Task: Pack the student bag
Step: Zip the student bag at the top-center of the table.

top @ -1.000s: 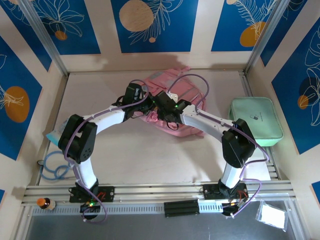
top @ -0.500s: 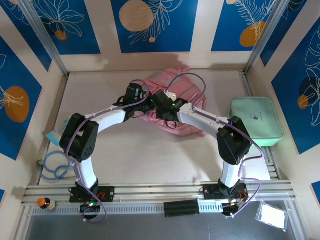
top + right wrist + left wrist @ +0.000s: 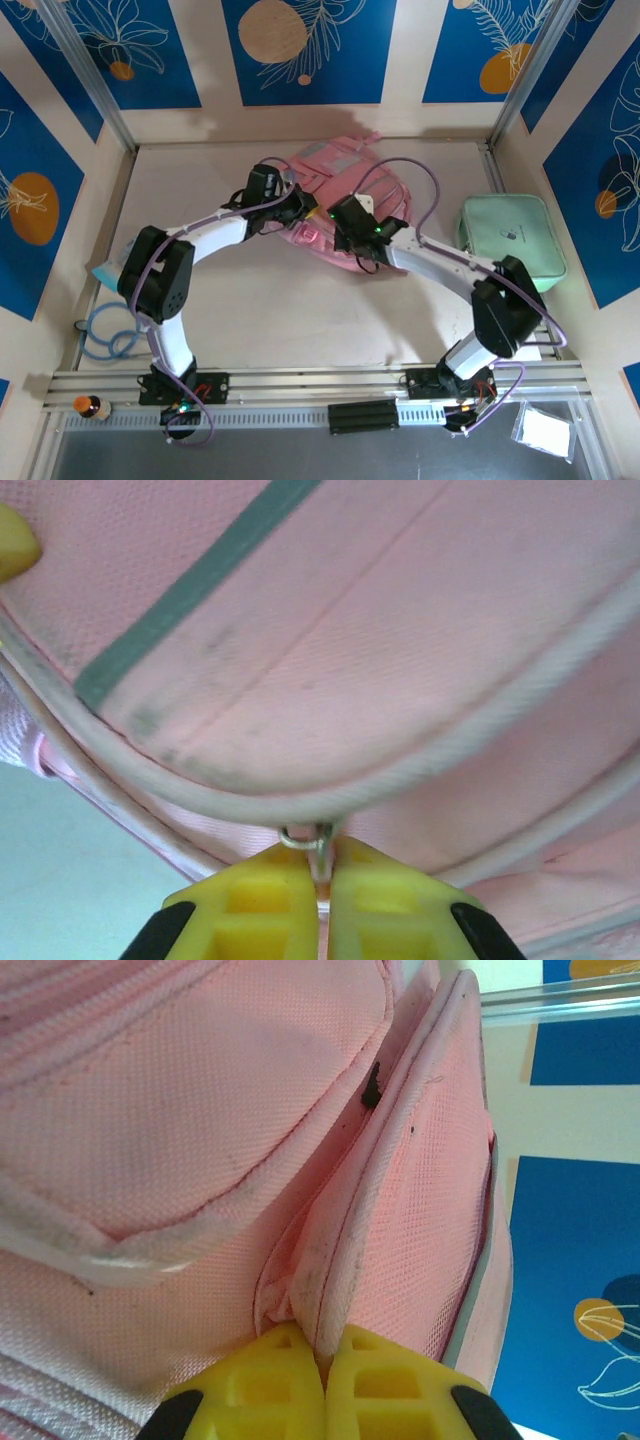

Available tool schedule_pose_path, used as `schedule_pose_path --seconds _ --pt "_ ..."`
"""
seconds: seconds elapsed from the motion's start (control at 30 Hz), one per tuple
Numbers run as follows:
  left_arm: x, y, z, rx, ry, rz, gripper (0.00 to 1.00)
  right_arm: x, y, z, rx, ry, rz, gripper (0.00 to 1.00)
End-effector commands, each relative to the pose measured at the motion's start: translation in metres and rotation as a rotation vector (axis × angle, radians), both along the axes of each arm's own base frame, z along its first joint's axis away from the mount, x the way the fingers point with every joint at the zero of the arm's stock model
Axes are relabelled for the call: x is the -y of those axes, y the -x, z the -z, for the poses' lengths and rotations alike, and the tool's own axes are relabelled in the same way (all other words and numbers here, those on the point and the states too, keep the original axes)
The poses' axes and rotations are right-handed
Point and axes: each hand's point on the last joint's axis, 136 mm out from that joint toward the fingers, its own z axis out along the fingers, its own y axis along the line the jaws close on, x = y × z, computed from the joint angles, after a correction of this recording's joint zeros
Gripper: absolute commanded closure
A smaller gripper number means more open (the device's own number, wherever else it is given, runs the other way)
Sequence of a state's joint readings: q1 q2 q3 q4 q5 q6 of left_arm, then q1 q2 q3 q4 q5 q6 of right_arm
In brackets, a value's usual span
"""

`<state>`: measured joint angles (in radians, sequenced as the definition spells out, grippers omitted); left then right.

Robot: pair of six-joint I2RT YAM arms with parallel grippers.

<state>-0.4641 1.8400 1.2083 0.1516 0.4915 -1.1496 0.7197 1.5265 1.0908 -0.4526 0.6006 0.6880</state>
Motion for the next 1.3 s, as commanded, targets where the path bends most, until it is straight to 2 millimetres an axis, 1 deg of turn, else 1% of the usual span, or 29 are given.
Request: schedule_pose_path --seconds 0.0,0.07,0.13,0.23,0.33,0.37,0.5,0.63,0.73,0.87,1.0,1.17,1.23,1.27 --pt "-0.027 -0.025 -0.011 0.077 -0.049 -0.041 1.0 0.01 0.0 -0.009 0.044 0.041 -0.082 0.92" --pt "-0.029 -0.026 -0.012 0.08 -0.056 -0.035 1.0 0.006 -0.003 -0.013 0.04 0.036 -0.119 0.91" --pt "-0.031 -0.027 -0.014 0.085 -0.061 -0.031 1.0 -0.007 -0.006 -0.014 0.028 0.023 -0.203 0.89" --pt "-0.03 -0.027 -0.017 0.09 -0.058 -0.023 1.0 -0.02 -0.01 -0.014 0.014 0.041 -0.284 0.8" --pt "-0.029 -0.026 -0.018 0.09 -0.053 -0.012 1.0 -0.026 -0.013 -0.011 0.0 0.075 -0.328 0.67" --pt "-0.028 -0.025 -0.018 0.09 -0.053 -0.009 1.0 -0.024 -0.015 -0.01 -0.009 0.098 -0.321 0.64" --pt "-0.029 -0.025 -0.017 0.086 -0.058 -0.009 1.0 -0.023 -0.019 -0.003 -0.052 0.14 -0.3 0.64" --pt "-0.028 -0.026 -0.018 0.087 -0.057 -0.008 1.0 -0.027 -0.017 0.002 -0.064 0.132 -0.309 0.66" --pt "-0.029 -0.026 -0.018 0.086 -0.059 -0.009 1.0 -0.026 -0.019 0.001 -0.056 0.138 -0.295 0.73" --pt "-0.032 -0.027 -0.017 0.086 -0.069 -0.013 1.0 -0.017 -0.021 0.0 -0.046 0.156 -0.27 0.87" --pt "-0.041 -0.028 -0.009 0.059 -0.107 -0.038 1.0 -0.001 -0.025 -0.002 -0.023 0.17 -0.25 0.95" --pt "-0.052 -0.028 0.002 0.036 -0.129 -0.06 1.0 0.023 -0.038 0.003 -0.03 0.186 -0.22 0.97" --pt "-0.056 -0.028 0.004 0.034 -0.13 -0.066 1.0 0.024 -0.042 0.003 -0.034 0.183 -0.23 0.98" --pt "-0.057 -0.028 0.003 0.038 -0.13 -0.065 1.0 0.021 -0.042 0.003 -0.037 0.177 -0.247 0.98"
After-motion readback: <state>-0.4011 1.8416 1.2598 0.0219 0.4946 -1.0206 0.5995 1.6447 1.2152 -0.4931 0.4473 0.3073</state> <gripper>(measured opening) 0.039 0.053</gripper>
